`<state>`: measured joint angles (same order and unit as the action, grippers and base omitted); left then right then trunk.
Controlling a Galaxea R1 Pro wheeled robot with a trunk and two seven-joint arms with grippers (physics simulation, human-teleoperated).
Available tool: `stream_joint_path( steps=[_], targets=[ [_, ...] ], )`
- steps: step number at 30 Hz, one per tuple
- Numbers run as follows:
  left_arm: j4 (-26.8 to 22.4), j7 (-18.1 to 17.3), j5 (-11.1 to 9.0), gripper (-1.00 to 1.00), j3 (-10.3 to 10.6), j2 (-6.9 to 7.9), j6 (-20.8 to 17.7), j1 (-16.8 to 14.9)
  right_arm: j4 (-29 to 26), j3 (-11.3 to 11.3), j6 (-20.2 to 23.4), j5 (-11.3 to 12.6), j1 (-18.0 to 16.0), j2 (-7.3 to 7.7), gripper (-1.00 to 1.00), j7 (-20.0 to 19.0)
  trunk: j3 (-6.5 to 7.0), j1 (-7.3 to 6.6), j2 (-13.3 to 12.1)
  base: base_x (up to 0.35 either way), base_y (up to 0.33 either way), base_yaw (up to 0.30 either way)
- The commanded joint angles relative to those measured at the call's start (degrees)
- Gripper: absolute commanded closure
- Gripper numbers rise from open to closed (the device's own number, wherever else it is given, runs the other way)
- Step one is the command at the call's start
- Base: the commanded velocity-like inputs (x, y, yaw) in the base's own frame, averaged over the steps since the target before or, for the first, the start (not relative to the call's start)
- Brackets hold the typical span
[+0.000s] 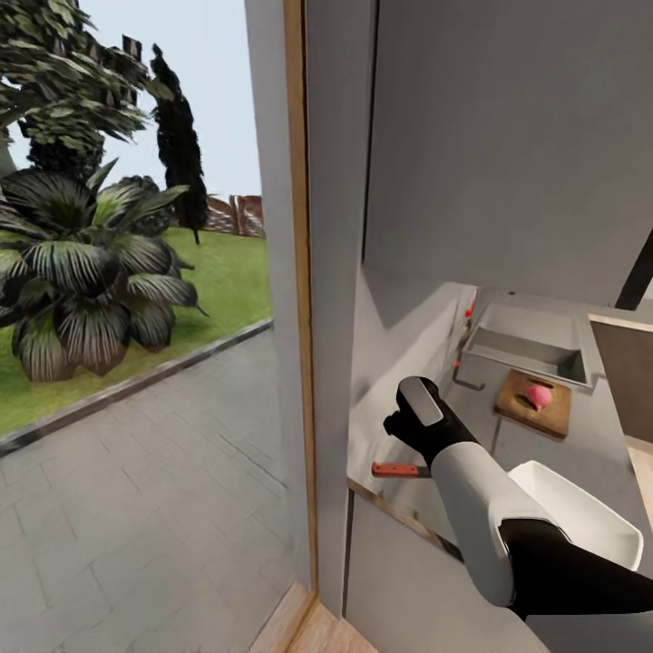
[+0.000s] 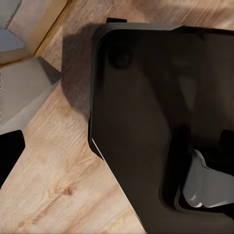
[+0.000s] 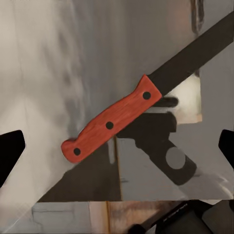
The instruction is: In the kitchen, take the Vidalia onion out of the sink, dice it on the chopping board with the paring knife, put the diced onion into the bowl on the countertop, then place both the paring knife and the chopping board into the sink.
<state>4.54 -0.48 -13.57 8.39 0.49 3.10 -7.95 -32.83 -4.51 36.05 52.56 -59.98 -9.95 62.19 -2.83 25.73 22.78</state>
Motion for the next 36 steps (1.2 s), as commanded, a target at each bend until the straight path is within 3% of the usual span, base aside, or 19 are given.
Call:
stream_joint_path(
  steps=[1, 36],
  targets=[
    [0.2, -0.1, -0.5, -1.0, 0.5, -0.03, 0.3, -0.1, -0.1, -0.2, 0.4, 0.1, -0.1, -0.04, -1.0, 0.3, -0.23, 0.05, 0.1, 0.099, 0.0, 0.0],
    [0.2, -0.1, -0.5, -1.0, 0.5, -0.14, 0.3, -0.1, -0.1, -0.3, 0.4, 0.0, -0.1, -0.04, -1.0, 0.2, -3.45, 0.05, 0.1, 0.005, 0.0, 0.0]
  ],
)
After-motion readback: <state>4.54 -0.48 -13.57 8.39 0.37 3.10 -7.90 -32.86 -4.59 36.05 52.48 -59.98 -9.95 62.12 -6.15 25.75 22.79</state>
